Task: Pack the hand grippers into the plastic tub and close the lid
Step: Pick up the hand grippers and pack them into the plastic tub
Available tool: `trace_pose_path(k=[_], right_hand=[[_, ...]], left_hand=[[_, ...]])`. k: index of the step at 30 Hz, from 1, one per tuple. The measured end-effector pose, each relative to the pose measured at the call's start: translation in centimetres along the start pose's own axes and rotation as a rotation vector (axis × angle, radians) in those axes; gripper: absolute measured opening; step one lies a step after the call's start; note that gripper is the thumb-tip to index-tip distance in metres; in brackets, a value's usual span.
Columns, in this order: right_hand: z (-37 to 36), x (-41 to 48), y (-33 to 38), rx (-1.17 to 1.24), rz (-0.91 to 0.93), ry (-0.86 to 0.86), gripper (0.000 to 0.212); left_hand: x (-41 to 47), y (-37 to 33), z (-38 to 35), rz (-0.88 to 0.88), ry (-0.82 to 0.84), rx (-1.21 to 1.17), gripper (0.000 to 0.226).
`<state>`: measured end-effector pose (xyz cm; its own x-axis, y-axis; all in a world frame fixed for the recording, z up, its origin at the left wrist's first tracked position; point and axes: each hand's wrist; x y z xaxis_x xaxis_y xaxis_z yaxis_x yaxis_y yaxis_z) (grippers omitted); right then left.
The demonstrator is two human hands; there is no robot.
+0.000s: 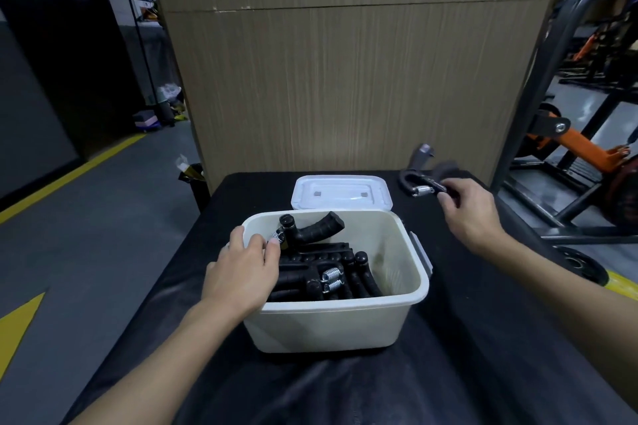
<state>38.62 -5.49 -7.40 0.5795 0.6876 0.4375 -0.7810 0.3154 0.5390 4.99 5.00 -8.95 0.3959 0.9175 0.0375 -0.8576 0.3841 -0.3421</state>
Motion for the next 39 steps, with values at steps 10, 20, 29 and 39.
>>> trace_pose_path(k=[10, 20, 29, 39], right_hand=[[1.8, -4.8, 5.1, -0.211, 0.475, 0.393, 0.019], [1.8, -5.9, 5.8, -0.452, 0.494, 0.474, 0.018], [0.9, -5.8, 6.7, -0.447, 0.487, 0.502, 0.018], [0.3, -6.7, 6.0, -0.326, 0.465, 0.468, 0.018]], left_hand=[[0.1, 0.5, -0.1, -0.005, -0.01, -0.019, 0.044], [0.4, 0.8, -0.3, -0.004, -0.025, -0.042, 0.042], [0.6, 0.9, -0.5, 0.0, -0.031, -0.032, 0.043], [0.5, 0.9, -0.4, -0.005, -0.033, -0.049, 0.042]])
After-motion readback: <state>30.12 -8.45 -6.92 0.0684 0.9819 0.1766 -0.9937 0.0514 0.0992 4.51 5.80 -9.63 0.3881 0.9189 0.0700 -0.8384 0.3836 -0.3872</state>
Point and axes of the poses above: each hand's wrist, its own x-axis towards the middle knuckle, its own z-axis out of the back of the hand, y = z × x, and after that the axes turned 6 degrees about y, right-handed
